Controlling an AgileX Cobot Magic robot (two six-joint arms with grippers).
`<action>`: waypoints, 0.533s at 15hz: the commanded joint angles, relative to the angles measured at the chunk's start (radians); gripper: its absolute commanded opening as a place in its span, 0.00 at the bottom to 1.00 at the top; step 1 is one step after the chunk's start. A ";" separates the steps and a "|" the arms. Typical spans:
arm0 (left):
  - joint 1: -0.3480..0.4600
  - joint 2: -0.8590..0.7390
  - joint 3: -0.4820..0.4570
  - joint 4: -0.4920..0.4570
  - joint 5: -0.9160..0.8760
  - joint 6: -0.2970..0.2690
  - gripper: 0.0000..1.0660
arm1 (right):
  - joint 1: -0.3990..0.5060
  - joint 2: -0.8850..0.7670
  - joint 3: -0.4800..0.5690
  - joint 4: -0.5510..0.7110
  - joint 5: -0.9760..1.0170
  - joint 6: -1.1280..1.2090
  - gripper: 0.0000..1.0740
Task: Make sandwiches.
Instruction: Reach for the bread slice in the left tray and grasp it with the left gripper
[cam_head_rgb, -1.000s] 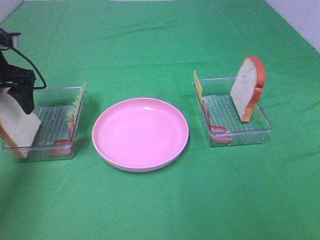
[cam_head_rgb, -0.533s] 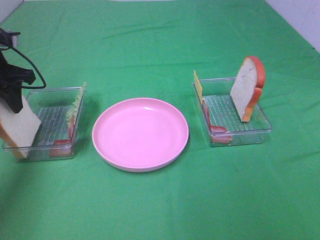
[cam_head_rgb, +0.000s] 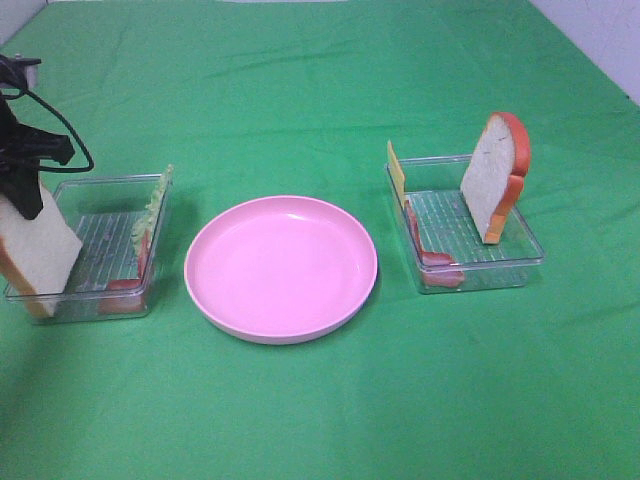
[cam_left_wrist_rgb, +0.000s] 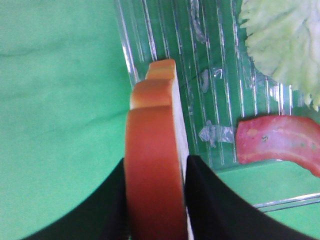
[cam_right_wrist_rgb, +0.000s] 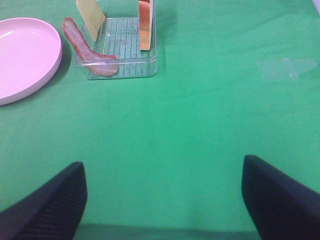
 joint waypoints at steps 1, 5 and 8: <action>-0.006 0.001 -0.002 -0.003 -0.001 -0.010 0.15 | -0.003 -0.031 0.001 0.001 -0.007 -0.003 0.76; -0.006 0.001 -0.002 -0.008 -0.002 -0.010 0.00 | -0.003 -0.031 0.001 0.001 -0.007 -0.003 0.76; -0.006 -0.002 -0.002 -0.027 0.002 -0.010 0.00 | -0.003 -0.031 0.001 0.001 -0.007 -0.003 0.76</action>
